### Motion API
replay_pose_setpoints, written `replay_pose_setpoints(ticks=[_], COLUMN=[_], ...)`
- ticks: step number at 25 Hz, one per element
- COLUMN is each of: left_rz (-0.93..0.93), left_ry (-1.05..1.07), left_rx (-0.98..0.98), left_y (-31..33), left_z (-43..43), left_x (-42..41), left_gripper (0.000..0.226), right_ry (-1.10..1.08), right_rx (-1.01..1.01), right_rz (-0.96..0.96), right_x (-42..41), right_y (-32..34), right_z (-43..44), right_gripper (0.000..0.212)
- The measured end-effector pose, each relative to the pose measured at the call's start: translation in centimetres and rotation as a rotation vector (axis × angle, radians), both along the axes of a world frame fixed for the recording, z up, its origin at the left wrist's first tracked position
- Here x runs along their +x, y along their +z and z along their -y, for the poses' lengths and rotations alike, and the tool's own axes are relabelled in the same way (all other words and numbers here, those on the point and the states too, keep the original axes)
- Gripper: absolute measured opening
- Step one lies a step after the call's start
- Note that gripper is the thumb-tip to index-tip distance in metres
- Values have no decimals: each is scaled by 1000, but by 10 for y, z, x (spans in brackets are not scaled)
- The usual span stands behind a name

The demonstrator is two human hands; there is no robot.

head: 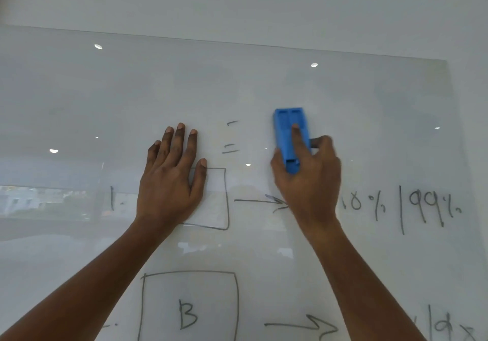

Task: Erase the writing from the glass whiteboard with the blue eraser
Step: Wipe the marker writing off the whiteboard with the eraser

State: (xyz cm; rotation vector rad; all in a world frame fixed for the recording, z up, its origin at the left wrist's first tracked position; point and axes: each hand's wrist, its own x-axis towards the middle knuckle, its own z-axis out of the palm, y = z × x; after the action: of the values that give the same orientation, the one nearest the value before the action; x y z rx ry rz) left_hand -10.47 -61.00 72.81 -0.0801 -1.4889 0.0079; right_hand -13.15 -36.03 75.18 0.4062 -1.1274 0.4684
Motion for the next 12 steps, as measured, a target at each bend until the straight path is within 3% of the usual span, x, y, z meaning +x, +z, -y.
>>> replay_pose_setpoints(ticks=[2,3,8,10,12], left_rz=[-1,4,10,12,17], left_ry=[10,12,4,1,2], left_rx=[5,5,8,11,12], left_y=[0,0,1,0,0], left_z=[0,0,1,1,0], left_x=[-1,-1,0,0,0], left_gripper=[66,67,68,68,68], right_ry=[43,45,-73,-112,-82], right_rx=[-120,-84,370,340,157], right_rz=[43,47,-11,-28,8], right_x=[3,6,10,6,6], right_y=[21,28,-2,-9,7], right_z=[14,28,52,30,19], right_gripper=[57,57,56,56,55])
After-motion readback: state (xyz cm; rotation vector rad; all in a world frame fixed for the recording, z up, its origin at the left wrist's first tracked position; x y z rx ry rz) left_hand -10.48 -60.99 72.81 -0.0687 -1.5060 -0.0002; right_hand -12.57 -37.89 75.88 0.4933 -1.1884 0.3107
